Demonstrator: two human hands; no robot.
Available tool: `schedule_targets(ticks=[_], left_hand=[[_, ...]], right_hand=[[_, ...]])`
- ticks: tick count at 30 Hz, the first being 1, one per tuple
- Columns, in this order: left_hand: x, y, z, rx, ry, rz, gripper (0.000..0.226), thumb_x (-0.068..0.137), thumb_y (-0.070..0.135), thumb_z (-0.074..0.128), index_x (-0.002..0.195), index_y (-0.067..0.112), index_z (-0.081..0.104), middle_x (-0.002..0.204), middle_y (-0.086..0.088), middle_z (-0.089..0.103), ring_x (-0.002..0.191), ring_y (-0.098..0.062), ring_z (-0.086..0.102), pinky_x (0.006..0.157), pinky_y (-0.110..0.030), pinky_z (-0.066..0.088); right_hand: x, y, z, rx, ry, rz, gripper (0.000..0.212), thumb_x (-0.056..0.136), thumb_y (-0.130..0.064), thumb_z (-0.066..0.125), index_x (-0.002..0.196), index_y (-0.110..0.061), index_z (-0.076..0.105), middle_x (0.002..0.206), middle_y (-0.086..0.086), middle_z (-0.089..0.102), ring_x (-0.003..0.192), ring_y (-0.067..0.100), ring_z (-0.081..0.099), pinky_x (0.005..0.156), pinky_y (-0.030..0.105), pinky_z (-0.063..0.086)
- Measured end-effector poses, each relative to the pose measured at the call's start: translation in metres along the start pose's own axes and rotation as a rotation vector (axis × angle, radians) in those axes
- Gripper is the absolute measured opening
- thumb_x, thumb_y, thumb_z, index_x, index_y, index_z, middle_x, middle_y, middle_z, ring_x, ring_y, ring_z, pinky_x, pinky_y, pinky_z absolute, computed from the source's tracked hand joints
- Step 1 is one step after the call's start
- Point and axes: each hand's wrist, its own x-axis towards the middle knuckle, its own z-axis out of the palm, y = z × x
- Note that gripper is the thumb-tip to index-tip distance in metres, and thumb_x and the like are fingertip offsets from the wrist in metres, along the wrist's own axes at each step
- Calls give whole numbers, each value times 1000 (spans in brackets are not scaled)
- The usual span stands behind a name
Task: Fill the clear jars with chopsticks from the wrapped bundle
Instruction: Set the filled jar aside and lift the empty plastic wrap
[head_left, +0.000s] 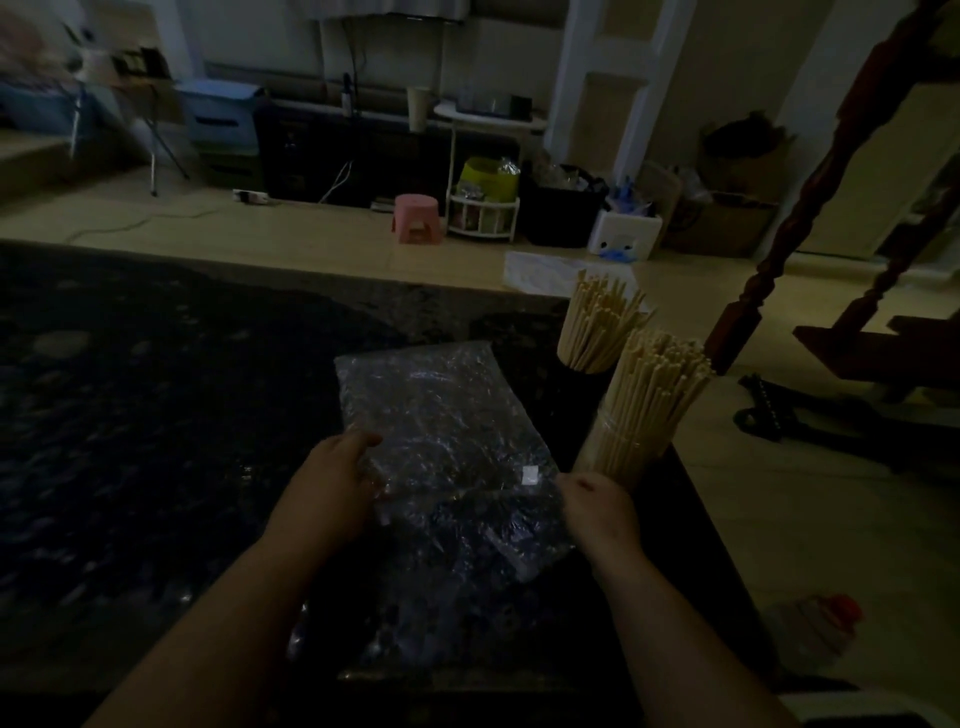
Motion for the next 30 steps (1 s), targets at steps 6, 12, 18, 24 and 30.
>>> schedule_targets(ticks=[6,12,18,24,30], left_hand=[[1,-18,3,-26,-103,-111,40,100,21,46,139,29,46,126,-10,59,92,-18,57,76,-25,41],[-2,-19,-17,-152,0,-142,38,91,8,60,124,26,63,116,-2,66,80,-5,56,70,-20,45],[-16,-28,-41,-138,-26,-124,21,81,14,76,95,29,69,98,7,65,80,-4,61,76,-25,49],[-27,-38,-60,-194,56,77,15,87,17,68,94,29,64,119,18,50,101,-4,54,83,-19,40],[-33,-41,-66,-585,60,143,20,90,21,61,109,27,61,104,7,67,98,-7,64,87,-31,49]], right_hand=[[-5,-18,8,202,-222,38,30,101,-17,33,117,-16,58,99,7,65,67,19,62,57,28,50],[-8,-25,0,389,-415,105,35,97,-11,36,124,-22,55,91,7,75,72,23,69,59,28,50],[-11,-14,2,202,-575,-155,65,85,8,61,134,-30,42,94,7,73,82,15,69,64,24,53],[-12,-5,13,2,-236,-340,70,76,-16,80,137,-26,49,104,1,57,93,16,60,78,32,54],[-8,-1,20,-12,-202,-557,95,63,-18,89,136,-41,34,141,3,32,124,18,44,98,30,45]])
